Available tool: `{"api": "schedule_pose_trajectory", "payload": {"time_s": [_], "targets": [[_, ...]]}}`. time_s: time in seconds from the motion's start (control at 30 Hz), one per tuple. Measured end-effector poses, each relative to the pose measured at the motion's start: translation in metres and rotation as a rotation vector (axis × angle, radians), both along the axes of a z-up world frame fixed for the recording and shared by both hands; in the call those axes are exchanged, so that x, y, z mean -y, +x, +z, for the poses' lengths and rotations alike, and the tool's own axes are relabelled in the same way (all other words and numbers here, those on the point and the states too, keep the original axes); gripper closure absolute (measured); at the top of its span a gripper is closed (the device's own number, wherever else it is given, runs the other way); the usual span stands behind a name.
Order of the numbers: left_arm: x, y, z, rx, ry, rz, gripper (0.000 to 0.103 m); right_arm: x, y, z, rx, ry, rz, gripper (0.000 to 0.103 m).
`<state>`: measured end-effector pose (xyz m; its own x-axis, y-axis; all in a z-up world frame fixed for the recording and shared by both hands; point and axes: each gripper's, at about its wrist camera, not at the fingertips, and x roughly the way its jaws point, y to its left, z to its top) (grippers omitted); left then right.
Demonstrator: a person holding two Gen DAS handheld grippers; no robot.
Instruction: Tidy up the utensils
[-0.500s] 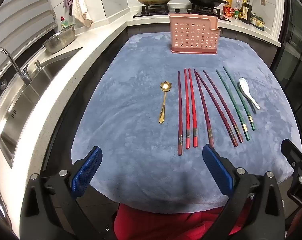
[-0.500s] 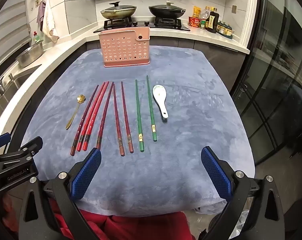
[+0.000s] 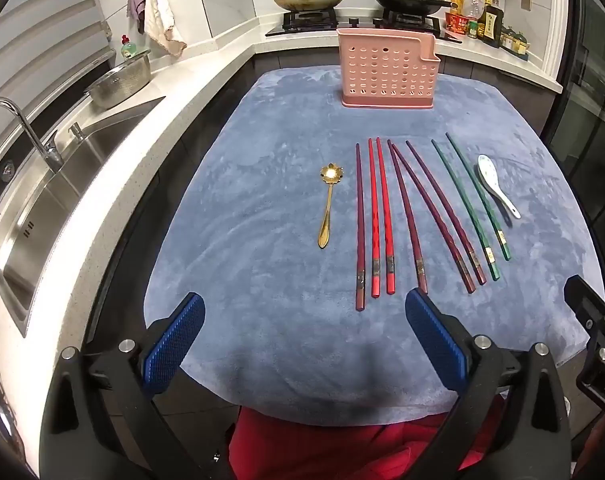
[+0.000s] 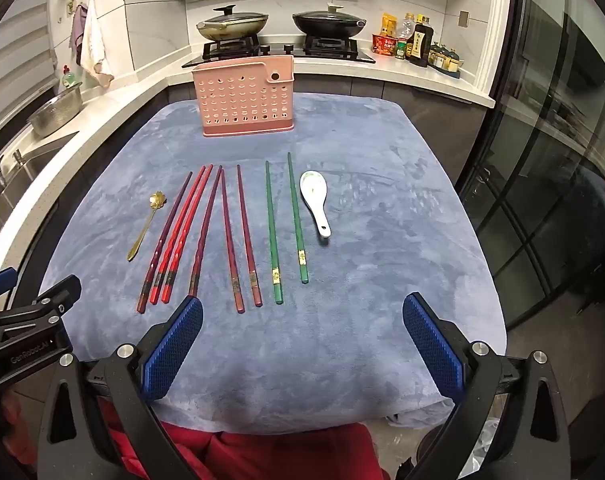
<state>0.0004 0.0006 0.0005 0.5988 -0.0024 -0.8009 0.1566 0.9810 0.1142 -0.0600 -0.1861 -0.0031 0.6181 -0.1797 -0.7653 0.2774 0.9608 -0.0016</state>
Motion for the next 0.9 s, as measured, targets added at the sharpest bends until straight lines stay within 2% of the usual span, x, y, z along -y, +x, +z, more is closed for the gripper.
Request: {"api": "schedule_pose_trajectory", "payload": {"time_s": [0.9], "targets": [[0.0005,-0.0005,-0.0007,0.0,0.002,0.0,0.007,0.001,-0.0013,-0.0006,0.001,-0.006,-0.002,0.007]]}}
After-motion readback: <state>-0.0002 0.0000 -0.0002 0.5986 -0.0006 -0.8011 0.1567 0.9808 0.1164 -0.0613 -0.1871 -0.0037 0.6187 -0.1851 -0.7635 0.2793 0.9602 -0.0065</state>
